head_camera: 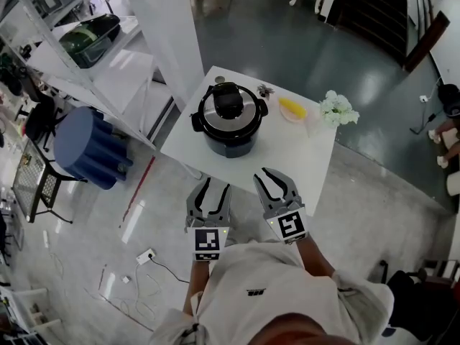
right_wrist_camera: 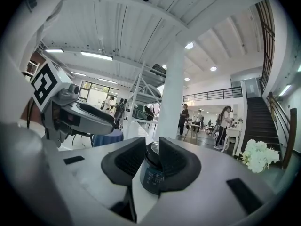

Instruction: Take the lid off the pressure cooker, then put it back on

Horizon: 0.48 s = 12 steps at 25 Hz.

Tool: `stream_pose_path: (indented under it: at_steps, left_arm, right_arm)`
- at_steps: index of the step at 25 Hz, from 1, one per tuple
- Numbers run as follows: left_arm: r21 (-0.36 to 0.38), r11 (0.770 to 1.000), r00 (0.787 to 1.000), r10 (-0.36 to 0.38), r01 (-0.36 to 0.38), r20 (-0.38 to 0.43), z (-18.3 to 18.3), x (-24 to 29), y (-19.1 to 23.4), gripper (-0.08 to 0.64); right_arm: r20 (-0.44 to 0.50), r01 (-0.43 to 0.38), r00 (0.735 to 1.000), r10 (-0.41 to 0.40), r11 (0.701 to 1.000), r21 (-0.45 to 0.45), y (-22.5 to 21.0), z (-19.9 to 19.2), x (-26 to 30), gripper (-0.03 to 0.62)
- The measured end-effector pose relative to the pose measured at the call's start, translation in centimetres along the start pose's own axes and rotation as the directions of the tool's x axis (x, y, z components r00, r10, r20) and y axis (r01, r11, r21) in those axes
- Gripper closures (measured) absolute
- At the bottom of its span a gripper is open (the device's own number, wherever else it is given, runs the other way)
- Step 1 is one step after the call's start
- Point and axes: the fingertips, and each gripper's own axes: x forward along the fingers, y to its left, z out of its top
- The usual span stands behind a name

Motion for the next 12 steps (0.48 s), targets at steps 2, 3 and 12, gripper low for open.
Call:
stream_pose_path:
  at_steps: [2,3,12]
  left_arm:
    - [0.006,1.0,1.0,-0.019,0.019,-0.001,0.1,0.9,1.1,0.345]
    - [0.008,1.0,1.0,-0.028,0.028,-0.001,0.2,1.4,1.6,0.345]
    - [0.042,0.991,0.992,-0.13,0.129,0.005,0.6,5.6,5.9,0.347]
  right_arm:
    - [0.011,0.014,1.0,-0.014,1.0,-0.012,-0.3,0.1,1.3,0.515]
    - [0.009,0.024,1.0,-0.024,1.0,-0.01,-0.4,0.2,1.9,0.515]
    - [-0.021,0.114,0.993,-0.114,0.993,0.004,-1.3,0.3,7.1,0.515]
